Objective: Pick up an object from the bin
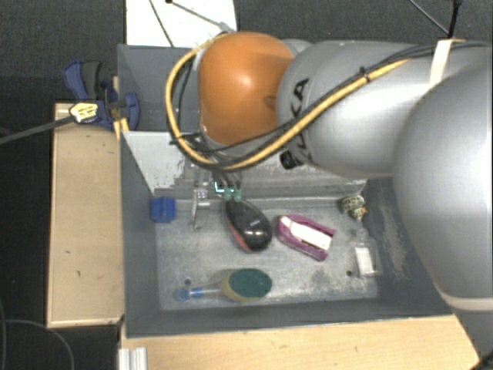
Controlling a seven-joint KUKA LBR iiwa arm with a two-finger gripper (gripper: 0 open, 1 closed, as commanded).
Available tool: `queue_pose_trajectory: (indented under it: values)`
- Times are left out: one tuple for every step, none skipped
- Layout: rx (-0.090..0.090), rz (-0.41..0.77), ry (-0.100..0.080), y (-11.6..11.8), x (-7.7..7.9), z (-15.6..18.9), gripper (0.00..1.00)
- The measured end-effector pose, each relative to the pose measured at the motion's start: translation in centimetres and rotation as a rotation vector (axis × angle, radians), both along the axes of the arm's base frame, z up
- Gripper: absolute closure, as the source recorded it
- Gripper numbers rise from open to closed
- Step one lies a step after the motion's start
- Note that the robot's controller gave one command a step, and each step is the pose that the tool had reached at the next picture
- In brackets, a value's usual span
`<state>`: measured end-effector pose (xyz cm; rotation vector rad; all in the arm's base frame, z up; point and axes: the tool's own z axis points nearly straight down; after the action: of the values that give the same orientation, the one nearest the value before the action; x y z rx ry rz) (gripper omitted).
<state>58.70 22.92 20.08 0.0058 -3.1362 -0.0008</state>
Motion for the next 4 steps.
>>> queue_pose_trajectory:
  values:
    - [-0.003,-0.227,-0.005,-8.5,-1.7,-3.1,0.00]
    - [0.006,0.009,-0.015,-15.7,-0.6,-11.9,0.00]
    - [0.004,0.308,-0.046,-15.5,-3.4,-12.0,0.00]
    - [0.004,0.300,-0.045,-15.5,-3.4,-11.9,1.00]
